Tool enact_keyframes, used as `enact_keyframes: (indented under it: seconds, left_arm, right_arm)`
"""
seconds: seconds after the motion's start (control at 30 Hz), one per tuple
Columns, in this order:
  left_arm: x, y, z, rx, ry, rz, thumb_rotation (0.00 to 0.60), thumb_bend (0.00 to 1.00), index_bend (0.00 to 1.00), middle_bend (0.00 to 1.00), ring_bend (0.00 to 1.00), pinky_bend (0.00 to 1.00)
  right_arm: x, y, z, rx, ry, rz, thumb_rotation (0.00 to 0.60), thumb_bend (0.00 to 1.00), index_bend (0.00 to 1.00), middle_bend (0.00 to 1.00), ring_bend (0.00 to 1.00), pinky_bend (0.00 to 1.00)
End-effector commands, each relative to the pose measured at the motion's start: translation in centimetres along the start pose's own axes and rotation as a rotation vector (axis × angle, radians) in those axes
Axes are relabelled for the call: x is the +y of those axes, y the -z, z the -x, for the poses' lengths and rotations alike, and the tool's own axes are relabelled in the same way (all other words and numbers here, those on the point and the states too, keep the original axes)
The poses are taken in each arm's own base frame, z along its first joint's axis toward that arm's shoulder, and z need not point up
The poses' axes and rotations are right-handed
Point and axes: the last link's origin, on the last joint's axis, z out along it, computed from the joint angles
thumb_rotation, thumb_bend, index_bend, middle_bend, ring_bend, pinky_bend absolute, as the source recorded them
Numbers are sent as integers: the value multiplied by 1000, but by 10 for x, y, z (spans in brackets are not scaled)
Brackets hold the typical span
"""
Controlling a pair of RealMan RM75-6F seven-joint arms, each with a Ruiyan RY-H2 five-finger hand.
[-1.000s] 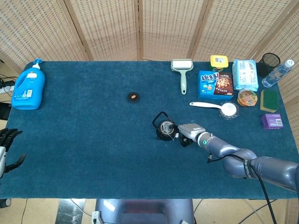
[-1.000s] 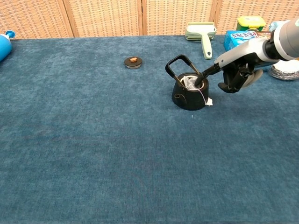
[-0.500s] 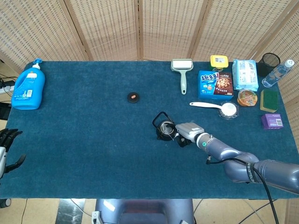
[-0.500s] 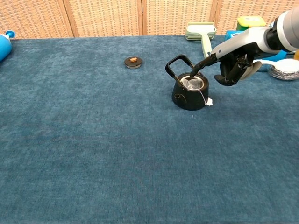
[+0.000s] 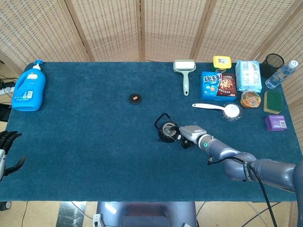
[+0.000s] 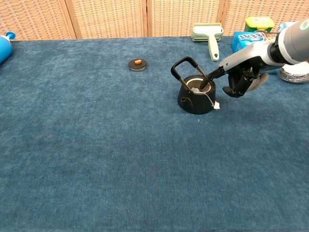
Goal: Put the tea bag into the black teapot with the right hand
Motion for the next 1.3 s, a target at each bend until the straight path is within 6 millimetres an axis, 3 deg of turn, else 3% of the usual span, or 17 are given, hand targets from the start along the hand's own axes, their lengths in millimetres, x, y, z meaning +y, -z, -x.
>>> enact_keyframes:
  seconds: [0.03,0.33,0.53,0.77,0.9,1.07,1.3]
  left_arm:
    - [0,0,0,0,2,1,600,320,191,178,114,148]
    - [2,-1,1,2,6,7,600,320,191,178,114,148]
    - [4,-1,4,-13,13,16,600,322,191,178,114,148]
    - [7,0,10,-37,18,19,600,322,191,178,114,148]
    - [10,2,18,-61,29,16,600,321,191,178,114,148]
    - [13,6,25,-78,39,16,600,321,192,178,114,148]
    - [17,11,32,-65,65,12,600,313,191,178,114,148]
  right_arm:
    - [-1,0,3,-11,6,0,600,807,20,1000,1000,1000]
    - [-8,16,-9,59,-10,-32,600,796,24,1000,1000,1000]
    - [-3,32,-6,79,-26,-41,600,792,24,997,1000,1000]
    - [12,54,2,143,-50,-53,600,766,24,892,998,1000]
    - [32,80,11,259,-123,-74,600,751,24,793,903,969]
    - [55,99,22,377,-155,-86,600,732,24,636,710,794]
    - [93,127,45,696,-156,-7,600,705,69,545,596,642]
